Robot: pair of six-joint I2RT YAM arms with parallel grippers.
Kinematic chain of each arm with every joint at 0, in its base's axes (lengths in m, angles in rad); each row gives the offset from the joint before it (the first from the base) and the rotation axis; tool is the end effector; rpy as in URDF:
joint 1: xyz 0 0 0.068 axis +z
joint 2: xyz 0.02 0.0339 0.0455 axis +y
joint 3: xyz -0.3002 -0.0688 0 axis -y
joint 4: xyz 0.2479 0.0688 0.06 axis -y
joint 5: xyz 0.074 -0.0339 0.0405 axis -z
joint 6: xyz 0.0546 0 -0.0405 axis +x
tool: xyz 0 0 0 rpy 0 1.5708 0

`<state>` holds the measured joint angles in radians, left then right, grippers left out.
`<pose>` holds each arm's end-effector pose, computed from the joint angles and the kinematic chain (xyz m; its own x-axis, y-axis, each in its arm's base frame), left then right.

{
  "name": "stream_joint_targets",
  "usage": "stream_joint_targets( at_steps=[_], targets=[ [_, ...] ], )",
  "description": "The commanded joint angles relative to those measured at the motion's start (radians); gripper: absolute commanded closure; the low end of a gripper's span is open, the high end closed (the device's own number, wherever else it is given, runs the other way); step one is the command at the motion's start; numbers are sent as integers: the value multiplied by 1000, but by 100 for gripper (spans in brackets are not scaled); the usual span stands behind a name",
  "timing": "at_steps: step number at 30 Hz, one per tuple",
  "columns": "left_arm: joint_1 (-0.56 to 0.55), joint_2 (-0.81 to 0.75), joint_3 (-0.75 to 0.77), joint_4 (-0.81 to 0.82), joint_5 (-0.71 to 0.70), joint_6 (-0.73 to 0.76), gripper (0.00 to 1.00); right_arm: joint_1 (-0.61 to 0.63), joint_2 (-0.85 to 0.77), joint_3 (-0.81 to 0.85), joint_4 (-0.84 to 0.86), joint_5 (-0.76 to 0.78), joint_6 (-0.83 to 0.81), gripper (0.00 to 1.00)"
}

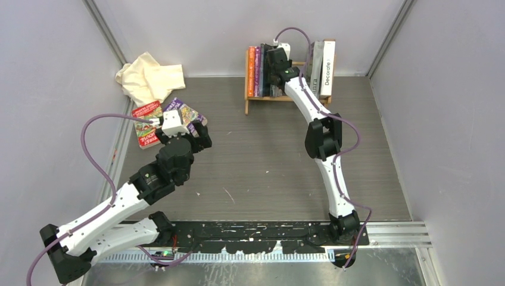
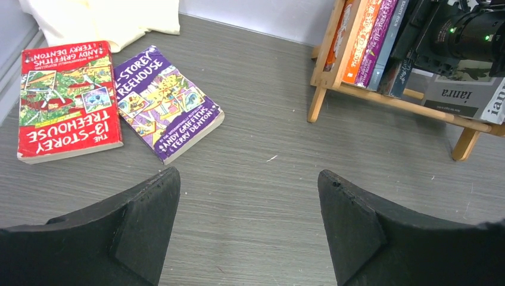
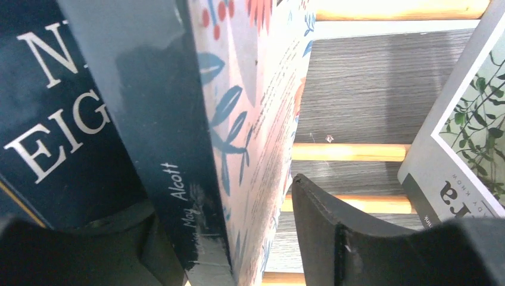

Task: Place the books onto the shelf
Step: Adjust the book on the shelf.

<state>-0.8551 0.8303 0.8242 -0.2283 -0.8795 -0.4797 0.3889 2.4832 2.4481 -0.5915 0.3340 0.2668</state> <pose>0.1443 -0.1019 0.3683 -0.1303 -0.2985 -0.9455 -0.0797 0.9537 -0.2902 0.5703 0.2144 0.2748 -0.5531 0.0425 -0.8320 0.0345 0.9990 0.0281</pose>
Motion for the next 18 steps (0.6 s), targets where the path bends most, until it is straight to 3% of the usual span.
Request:
stream_joint_targets(
  at_steps=[1, 18],
  targets=[
    [5, -4, 7, 27, -26, -16, 15, 22, -18, 25, 56, -32, 4, 35],
    [5, 41, 41, 65, 8, 7, 15, 37, -225, -139, 121, 50, -1, 33]
  ],
)
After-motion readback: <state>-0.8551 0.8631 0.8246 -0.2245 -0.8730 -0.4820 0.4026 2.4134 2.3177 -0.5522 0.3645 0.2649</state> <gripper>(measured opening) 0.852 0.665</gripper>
